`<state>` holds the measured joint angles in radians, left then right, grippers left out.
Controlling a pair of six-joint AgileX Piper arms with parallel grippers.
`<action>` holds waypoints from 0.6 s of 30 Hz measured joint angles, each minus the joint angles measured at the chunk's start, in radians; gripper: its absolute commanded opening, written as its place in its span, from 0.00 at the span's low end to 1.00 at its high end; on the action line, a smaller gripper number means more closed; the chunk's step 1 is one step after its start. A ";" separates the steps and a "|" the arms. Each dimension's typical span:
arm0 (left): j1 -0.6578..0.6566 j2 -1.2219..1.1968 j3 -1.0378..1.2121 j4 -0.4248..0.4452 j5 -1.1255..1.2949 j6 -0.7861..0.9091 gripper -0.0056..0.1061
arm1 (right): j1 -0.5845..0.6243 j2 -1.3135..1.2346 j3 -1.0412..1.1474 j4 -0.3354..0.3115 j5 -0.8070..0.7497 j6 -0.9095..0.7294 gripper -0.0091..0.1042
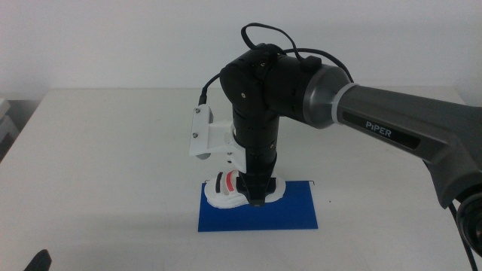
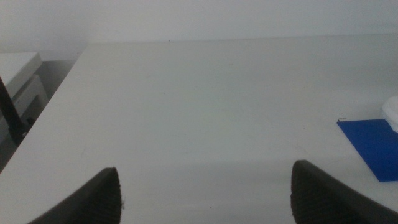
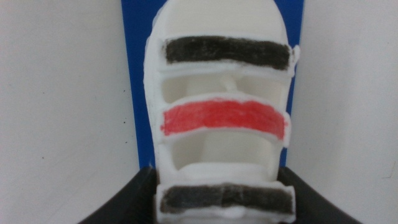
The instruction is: Use one arm to grab the shoe from the table and place it on the mat.
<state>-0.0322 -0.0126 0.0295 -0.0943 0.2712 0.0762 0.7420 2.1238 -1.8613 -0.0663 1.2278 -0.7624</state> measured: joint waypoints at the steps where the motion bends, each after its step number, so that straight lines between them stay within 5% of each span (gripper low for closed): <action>1: 0.000 0.000 0.000 0.000 0.000 0.000 0.89 | 0.000 0.000 0.000 0.001 0.000 -0.002 0.19; 18: 0.000 0.000 0.000 0.000 0.000 0.000 0.89 | -0.069 0.000 0.038 0.109 -0.053 -0.049 0.05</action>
<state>-0.0322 -0.0126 0.0295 -0.0943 0.2712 0.0762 0.6729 2.1238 -1.8230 0.0426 1.1753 -0.8113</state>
